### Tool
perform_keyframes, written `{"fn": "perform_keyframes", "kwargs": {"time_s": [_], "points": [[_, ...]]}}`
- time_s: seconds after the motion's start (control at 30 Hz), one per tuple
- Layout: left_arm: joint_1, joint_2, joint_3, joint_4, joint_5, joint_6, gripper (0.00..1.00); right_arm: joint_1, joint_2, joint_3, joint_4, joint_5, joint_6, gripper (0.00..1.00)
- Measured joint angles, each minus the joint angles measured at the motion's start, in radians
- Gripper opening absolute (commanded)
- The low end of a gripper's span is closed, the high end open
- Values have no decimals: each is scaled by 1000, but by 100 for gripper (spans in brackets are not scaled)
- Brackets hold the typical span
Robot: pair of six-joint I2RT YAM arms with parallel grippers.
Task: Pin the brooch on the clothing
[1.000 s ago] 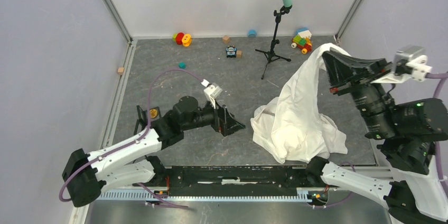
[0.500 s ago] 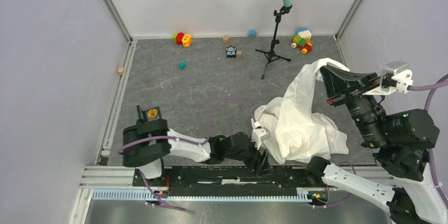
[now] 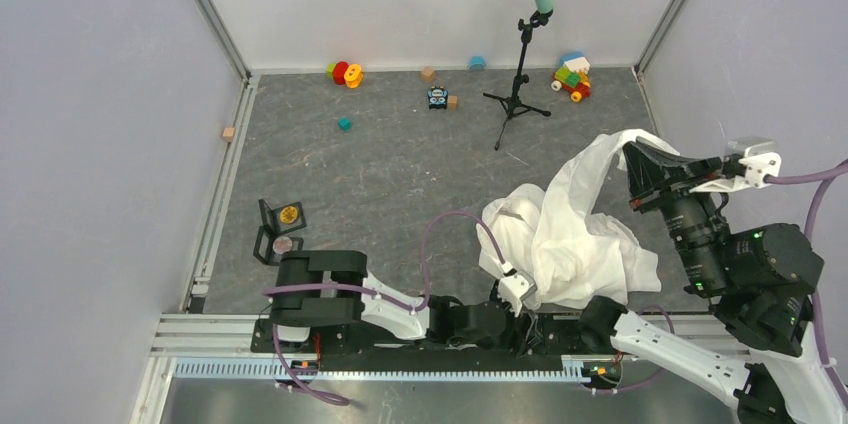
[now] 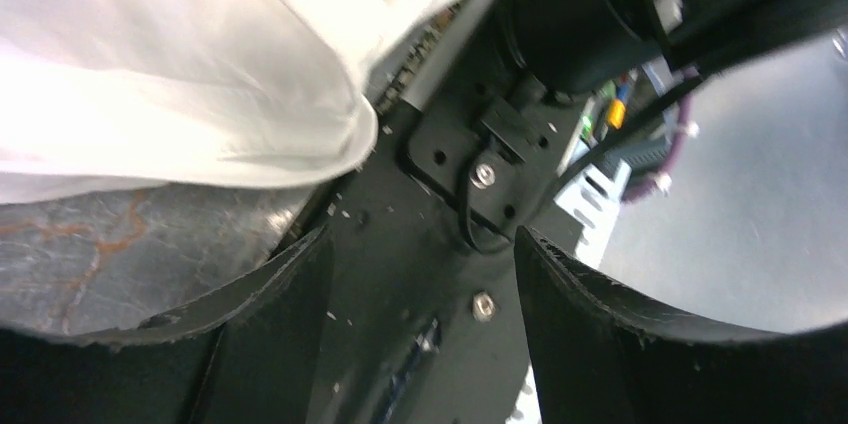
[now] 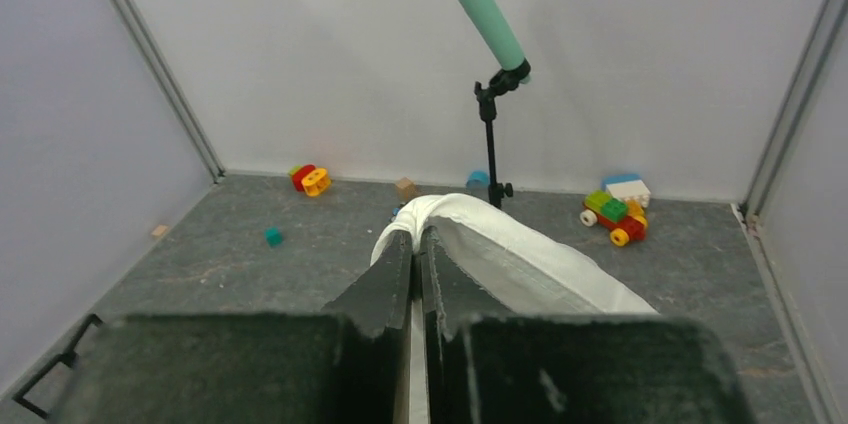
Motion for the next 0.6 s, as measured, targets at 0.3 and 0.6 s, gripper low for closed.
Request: {"fn": "perform_keyframes", "kwargs": {"time_s": [0.3,0.6], "points": [[-3,76,114,-53,-222,2,73,0,-46,-112,-5,85,-26,6],[-3,150,187,-137,-375,27,66,0,-171,-228,43,185,-39,5]]}}
